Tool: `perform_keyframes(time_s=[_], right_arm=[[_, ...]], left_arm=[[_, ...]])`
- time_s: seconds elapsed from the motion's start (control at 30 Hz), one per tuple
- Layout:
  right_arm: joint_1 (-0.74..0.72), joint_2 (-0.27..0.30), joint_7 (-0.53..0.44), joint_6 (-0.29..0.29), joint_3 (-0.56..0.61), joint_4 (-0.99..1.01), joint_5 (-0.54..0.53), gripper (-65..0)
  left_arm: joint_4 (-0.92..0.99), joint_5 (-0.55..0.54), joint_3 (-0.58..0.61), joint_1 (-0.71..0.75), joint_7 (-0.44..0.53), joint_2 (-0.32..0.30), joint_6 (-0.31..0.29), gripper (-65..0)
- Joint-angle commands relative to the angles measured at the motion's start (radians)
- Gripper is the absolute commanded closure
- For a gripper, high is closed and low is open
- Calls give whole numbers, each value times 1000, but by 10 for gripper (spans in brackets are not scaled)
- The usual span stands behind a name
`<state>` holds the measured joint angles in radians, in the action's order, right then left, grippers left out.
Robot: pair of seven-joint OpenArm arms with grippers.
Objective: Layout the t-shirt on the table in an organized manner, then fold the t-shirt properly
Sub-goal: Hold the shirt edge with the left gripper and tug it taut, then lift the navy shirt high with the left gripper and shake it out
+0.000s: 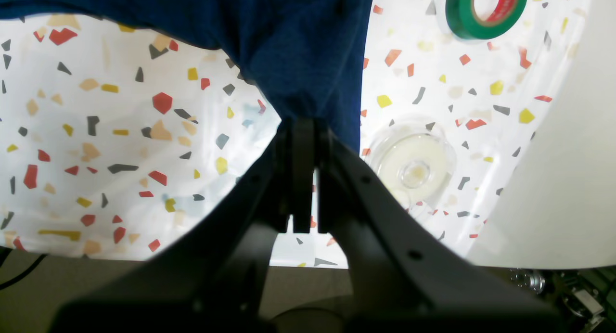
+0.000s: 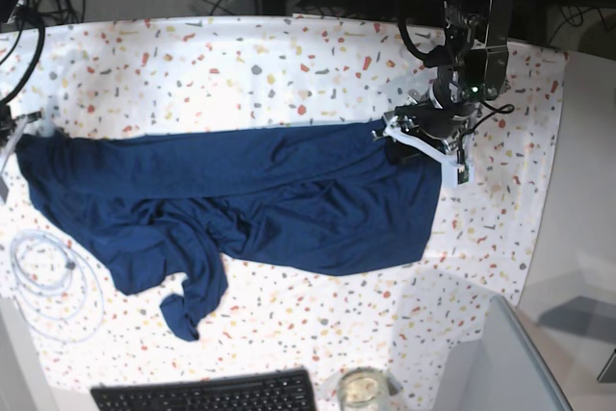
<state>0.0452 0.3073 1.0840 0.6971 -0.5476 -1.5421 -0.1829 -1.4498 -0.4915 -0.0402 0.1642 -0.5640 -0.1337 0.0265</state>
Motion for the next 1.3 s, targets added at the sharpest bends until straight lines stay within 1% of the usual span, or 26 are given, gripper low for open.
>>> perform_keyframes(time_s=[0.0, 0.47, 0.5, 0.53, 0.57, 0.67, 0.7, 0.97, 1.07, 1.17, 1.27], right_arm=[[-12, 20, -11, 1, -6, -13, -4, -6], [-12, 20, -11, 1, -6, -13, -4, -6], [-12, 20, -11, 1, -6, -13, -4, -6], [-12, 20, -11, 1, -6, -13, -4, -6], [-12, 20, -11, 1, -6, -13, -4, -6], [-12, 20, -11, 1, -6, -13, -4, -6], [-12, 20, -11, 1, -6, -13, -4, -6], [-12, 20, -11, 1, -6, -13, -4, -6], [-15, 22, -8, 1, -6, -13, -4, -5], [-18, 25, -8, 1, -6, -19, -4, -5], [-20, 25, -6, 1, -6, -24, -4, -5]], left_arm=[[-18, -3, -3, -19, 20, -4, -4, -296], [-16, -5, -3, -41, 20, -2, -4, -291], [-16, -5, -3, -41, 20, -2, -4, -275], [-16, -5, -3, -41, 20, -2, -4, -239], [-16, -5, -3, -41, 20, -2, -4, -193], [-16, -9, -3, -41, 20, -2, -4, -25], [-16, -9, -3, -41, 20, -2, -4, 0], [-25, -13, -3, -41, 19, -2, -4, 0], [-61, -13, -8, -48, -50, -2, -4, 0], [-131, -13, -54, -67, -118, 6, -4, 0], [-194, -13, -73, -84, -156, 6, -4, 0]])
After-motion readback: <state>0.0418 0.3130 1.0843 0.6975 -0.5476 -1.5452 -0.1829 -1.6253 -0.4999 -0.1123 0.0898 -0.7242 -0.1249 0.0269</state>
